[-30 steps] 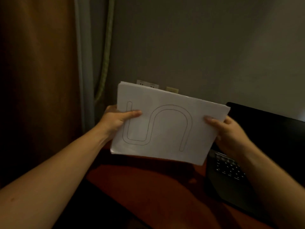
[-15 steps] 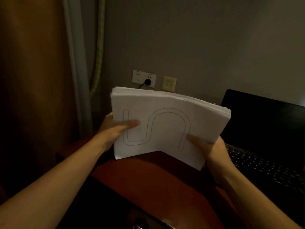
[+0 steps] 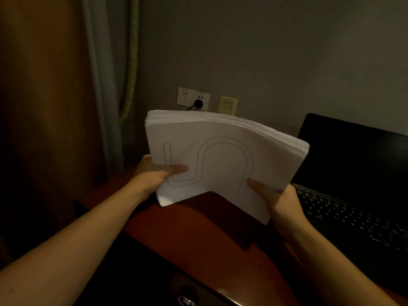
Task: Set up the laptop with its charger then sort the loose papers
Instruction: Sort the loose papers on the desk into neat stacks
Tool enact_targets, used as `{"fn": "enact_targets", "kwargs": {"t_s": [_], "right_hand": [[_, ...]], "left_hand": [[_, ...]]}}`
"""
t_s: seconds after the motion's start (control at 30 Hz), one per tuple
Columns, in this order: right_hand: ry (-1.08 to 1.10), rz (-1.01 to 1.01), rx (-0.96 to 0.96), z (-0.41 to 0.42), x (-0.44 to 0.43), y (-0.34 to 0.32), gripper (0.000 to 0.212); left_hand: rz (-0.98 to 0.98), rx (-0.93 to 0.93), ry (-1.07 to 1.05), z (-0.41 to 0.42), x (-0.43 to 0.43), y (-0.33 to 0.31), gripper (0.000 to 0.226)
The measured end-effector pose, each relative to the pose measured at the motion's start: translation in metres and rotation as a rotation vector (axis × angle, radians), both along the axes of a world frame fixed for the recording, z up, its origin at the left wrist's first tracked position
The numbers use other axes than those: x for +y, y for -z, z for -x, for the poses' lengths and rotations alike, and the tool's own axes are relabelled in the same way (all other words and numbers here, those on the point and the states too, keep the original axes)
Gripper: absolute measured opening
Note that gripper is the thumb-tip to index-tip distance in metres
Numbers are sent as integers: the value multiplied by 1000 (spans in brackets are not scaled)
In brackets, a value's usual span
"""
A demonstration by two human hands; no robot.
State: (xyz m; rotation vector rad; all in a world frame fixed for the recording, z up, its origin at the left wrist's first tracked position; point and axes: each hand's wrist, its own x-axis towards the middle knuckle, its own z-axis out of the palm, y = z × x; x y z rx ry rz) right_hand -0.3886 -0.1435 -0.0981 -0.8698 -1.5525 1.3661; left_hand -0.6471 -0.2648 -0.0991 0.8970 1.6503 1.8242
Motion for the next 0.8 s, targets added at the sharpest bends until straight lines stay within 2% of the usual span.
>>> {"fn": "enact_targets", "kwargs": {"t_s": [0.17,0.27,0.37,0.47,0.53,0.6,0.7,0.73,0.8], "right_hand": [[-21,-32,47,-7,1,-17,46],[77,-291,64,-15,-1,-54,51],[150,-635,-209,-22,4,-101,50],[84,-761,-611,-22,8,-137,40],[8,-848,-769,-14,4,-150,38],[-104,-855,-752,-4,-3,-156,37],[-175,-774,-595,1,-7,-154,29],[-156,-750,-528,-1,-6,-150,24],[-94,-686,-373,-9,-3,-140,18]], "left_hand": [[35,87,35,5,-1,-20,40],[68,216,67,11,-3,-43,39],[67,360,99,13,-6,-70,36],[96,423,81,14,-7,-95,32],[142,512,90,10,-7,-111,30],[170,604,132,3,-7,-124,29],[178,688,170,-11,-9,-140,32],[165,762,119,-14,-10,-143,40],[96,950,-152,-17,-7,-141,70]]}}
